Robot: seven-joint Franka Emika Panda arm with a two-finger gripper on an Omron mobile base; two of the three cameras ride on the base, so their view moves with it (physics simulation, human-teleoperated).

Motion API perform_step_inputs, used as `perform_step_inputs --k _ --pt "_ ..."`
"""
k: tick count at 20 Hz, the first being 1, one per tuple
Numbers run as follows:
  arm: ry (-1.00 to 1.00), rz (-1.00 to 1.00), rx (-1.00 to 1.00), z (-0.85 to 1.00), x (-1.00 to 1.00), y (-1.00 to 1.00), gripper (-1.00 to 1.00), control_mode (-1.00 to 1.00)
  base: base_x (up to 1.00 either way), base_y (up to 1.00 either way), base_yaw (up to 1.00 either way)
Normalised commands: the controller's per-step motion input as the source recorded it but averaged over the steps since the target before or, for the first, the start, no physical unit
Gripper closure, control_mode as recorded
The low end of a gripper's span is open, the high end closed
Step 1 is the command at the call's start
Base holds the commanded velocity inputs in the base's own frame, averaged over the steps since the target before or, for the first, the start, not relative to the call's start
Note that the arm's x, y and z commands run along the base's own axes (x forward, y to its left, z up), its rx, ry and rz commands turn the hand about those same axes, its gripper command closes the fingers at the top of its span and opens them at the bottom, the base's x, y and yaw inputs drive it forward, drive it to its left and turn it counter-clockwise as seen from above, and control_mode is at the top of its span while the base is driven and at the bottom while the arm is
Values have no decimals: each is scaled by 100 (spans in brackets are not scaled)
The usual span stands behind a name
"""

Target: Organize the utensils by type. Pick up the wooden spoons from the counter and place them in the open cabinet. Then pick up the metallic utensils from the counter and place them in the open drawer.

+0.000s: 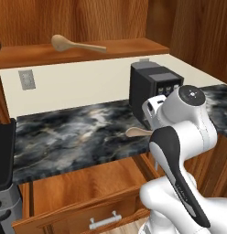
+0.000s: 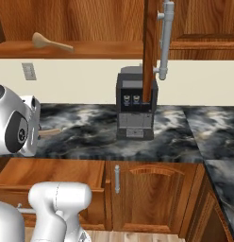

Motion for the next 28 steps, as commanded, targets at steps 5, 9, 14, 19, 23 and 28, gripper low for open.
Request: perform_step_inputs --k 5,9,14,19,23,28 --pt "0 0 0 0 0 0 100 100 12 2 0" --pt "0 0 0 0 0 0 100 100 0 0 0" --pt "0 0 0 0 0 0 100 100 0 0 0" --pt "0 0 0 0 0 0 100 100 0 0 0" --pt "0 0 0 0 0 0 100 100 0 0 0" --pt "-1 0 0 1 0 0 100 -100 0 0 0"
